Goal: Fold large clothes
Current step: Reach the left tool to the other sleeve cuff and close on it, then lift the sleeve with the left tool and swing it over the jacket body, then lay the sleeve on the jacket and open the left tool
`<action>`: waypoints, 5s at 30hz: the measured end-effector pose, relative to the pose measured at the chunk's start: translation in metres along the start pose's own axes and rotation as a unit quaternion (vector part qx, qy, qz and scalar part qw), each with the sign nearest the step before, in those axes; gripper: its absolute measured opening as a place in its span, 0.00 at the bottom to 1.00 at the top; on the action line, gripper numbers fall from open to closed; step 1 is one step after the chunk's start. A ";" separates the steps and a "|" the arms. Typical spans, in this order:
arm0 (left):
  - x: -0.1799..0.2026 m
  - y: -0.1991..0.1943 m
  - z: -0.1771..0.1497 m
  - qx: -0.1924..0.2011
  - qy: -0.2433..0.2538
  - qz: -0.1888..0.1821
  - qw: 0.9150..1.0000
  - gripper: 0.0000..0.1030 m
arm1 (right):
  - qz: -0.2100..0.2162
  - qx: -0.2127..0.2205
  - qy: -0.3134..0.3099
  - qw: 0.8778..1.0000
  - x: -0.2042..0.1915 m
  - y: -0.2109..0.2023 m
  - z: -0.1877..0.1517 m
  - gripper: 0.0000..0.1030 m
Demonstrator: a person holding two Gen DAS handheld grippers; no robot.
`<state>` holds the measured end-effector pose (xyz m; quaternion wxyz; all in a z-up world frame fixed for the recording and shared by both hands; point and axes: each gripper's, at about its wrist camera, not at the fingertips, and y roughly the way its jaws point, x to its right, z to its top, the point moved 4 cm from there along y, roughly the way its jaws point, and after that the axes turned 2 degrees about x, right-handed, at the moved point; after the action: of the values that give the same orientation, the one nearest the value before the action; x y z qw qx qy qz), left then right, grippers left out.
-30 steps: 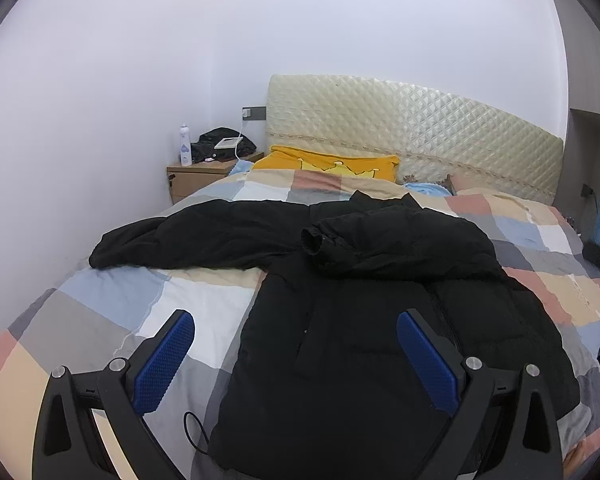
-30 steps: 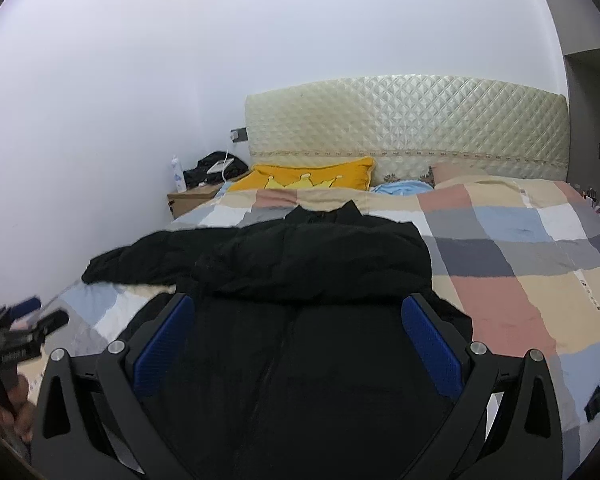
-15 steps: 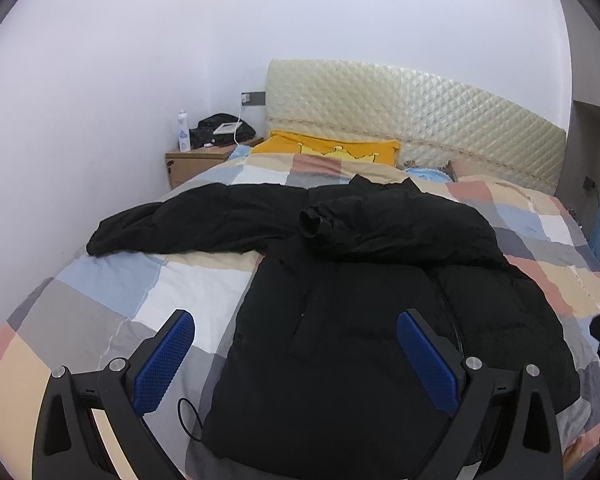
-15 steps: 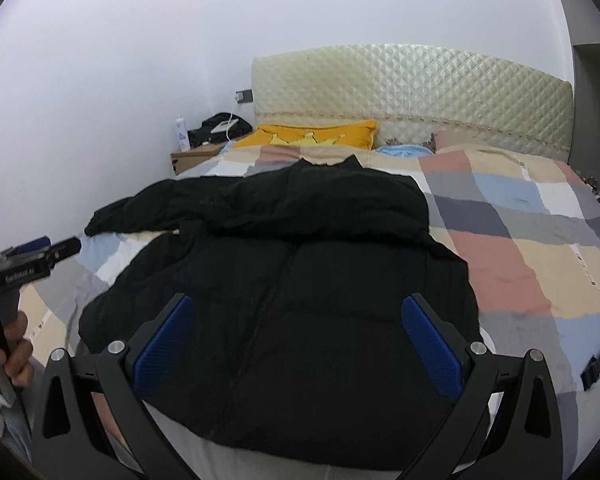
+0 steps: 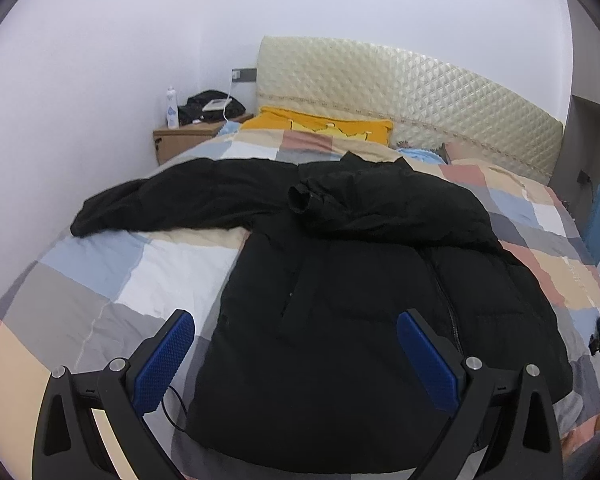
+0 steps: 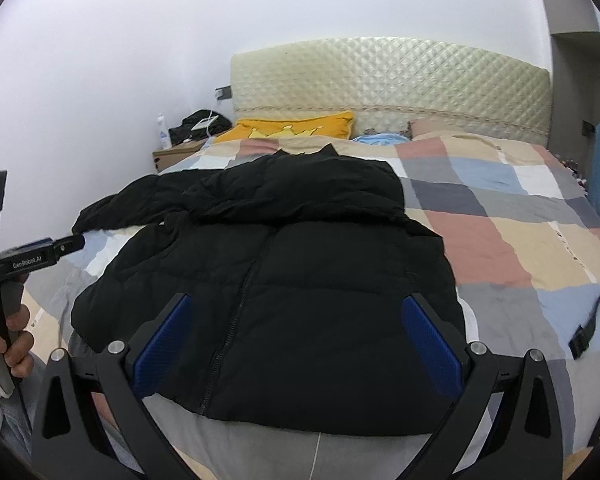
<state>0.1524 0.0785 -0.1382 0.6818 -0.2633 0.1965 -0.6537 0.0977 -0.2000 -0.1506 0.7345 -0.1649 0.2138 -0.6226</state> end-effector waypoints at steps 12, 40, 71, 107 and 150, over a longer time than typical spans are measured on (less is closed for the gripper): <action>-0.002 0.011 0.000 -0.037 -0.013 -0.018 0.999 0.99 | 0.002 -0.016 0.010 1.000 0.003 0.010 -0.005 1.00; -0.373 0.247 0.076 -0.107 -0.297 0.007 0.949 0.99 | -0.048 -0.066 0.027 0.996 -0.008 0.071 -0.002 1.00; -0.418 0.264 0.179 0.006 -0.308 0.024 0.951 0.16 | -0.062 -0.089 0.032 0.994 -0.017 0.092 0.012 1.00; 0.081 0.011 0.352 0.128 -0.021 -0.076 0.989 0.12 | -0.014 0.002 0.001 1.000 0.019 -0.002 0.003 1.00; 0.429 0.318 0.099 -0.069 0.219 -0.094 0.969 0.24 | 0.031 -0.045 0.110 0.992 0.077 0.066 -0.006 1.00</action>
<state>0.4926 -0.3361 -0.2239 0.5379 -0.1769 0.3603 -0.7413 0.1602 -0.2645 -0.1979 0.7171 -0.1219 0.3259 -0.6039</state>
